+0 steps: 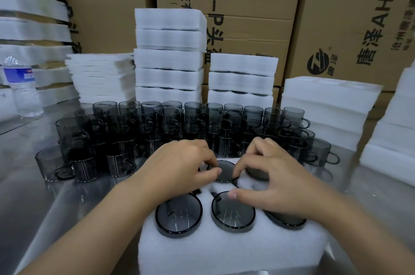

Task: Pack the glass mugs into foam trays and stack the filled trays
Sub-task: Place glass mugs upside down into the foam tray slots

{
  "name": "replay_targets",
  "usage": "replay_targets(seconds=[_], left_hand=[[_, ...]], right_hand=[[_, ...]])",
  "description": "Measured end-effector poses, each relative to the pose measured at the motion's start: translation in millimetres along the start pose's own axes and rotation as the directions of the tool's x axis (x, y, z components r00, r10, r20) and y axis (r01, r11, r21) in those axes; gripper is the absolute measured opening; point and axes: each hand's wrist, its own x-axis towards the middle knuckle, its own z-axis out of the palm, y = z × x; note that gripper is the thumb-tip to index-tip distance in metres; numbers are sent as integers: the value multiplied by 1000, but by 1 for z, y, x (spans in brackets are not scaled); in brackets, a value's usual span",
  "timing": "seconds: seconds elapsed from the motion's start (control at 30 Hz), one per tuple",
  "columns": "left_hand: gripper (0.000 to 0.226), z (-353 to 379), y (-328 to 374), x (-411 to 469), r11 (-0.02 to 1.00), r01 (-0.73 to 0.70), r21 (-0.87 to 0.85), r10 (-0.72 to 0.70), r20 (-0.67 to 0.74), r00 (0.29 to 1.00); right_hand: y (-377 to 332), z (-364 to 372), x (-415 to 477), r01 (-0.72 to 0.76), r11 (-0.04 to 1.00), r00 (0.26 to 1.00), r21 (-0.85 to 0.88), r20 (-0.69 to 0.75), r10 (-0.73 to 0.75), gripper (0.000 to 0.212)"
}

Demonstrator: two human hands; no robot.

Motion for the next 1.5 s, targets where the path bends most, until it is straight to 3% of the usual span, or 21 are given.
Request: replay_targets(seconds=[0.17,0.47,0.7,0.77,0.83,0.93,1.0,1.13,1.23,1.33,1.4,1.5], left_hand=[[24,0,-1,-3,999,-2,-53,-1,-41,999],[25,4,-4,-2,999,-33,-28,30,-101,994],[41,-31,-8,-22,978,-5,-206,15,47,999],[35,-48,-10,-35,962,-54,-266,58,4,998],[40,-64,-2,-53,952,-46,-302,76,88,993],[53,-71,20,-80,994,-51,-93,77,296,952],[61,-61,29,-80,992,-65,111,33,267,963],[36,-43,35,-76,991,26,134,-77,391,917],[42,-54,37,-93,988,27,150,-89,420,903],[32,-44,41,-71,976,18,219,-111,422,900],[24,-42,36,-43,957,-103,271,-54,516,855],[47,-85,38,-27,933,-229,277,108,390,914]], right_hand=[[-3,0,0,-15,999,1000,44,16,14,37],[-3,0,1,14,1000,1000,13,-21,-13,38],[-11,-16,-14,60,987,998,148,-8,-60,38],[-11,-26,-27,104,993,992,55,60,-107,42],[-13,-34,-43,132,990,983,-55,135,-123,49],[-21,-40,-64,104,987,975,-120,211,-77,56],[-25,-35,-71,117,976,965,-186,253,-68,48],[-42,-26,-76,140,942,962,-304,265,-58,72],[-43,-25,-77,228,898,968,-377,188,-167,62],[-41,-32,-84,286,860,958,-424,124,-257,53],[-40,-50,-87,297,868,953,-398,72,-293,50],[-34,-96,-78,270,865,956,-423,12,-293,44]])
